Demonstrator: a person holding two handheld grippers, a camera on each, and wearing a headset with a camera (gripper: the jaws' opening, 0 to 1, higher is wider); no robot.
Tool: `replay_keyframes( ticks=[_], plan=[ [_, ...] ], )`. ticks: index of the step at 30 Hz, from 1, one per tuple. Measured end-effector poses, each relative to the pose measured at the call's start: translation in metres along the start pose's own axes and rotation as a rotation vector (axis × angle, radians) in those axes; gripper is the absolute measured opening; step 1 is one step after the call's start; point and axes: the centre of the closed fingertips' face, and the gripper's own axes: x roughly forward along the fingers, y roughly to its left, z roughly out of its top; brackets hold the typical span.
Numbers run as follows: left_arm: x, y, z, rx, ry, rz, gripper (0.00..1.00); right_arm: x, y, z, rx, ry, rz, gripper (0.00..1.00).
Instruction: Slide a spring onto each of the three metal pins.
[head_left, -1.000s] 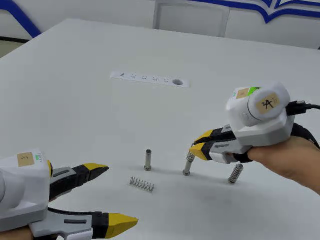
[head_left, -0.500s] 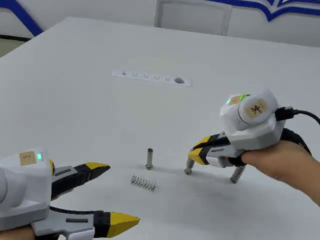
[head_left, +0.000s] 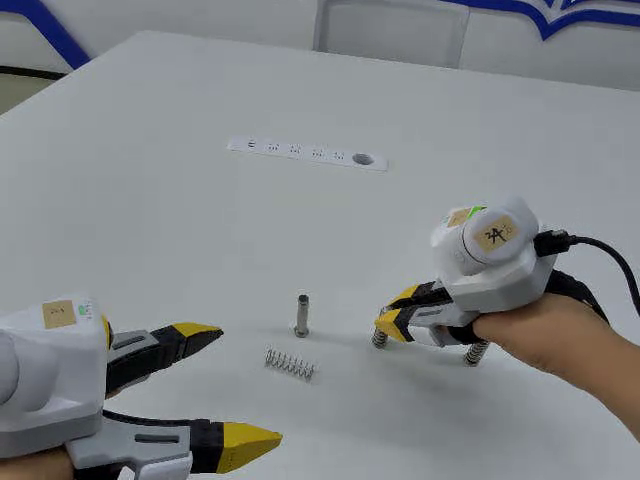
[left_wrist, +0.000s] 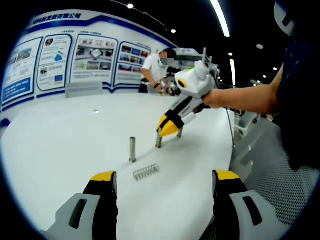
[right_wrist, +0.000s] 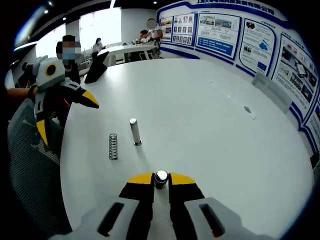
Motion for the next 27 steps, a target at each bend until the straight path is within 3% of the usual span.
replay_keyframes(
  ticks=[9,18,27],
  plan=[
    [0.000,-0.001,0.001,0.002,-0.002,-0.001,0.79,-0.002,-0.001,-0.006,0.005,0.003,-0.005,0.15],
    [0.001,-0.002,0.002,0.009,-0.001,-0.010,0.79,-0.009,0.001,-0.024,0.030,0.023,-0.014,0.15],
    [0.002,-0.003,0.003,0.012,-0.001,-0.015,0.79,-0.010,0.026,-0.029,0.020,0.028,0.021,0.15]
  ],
)
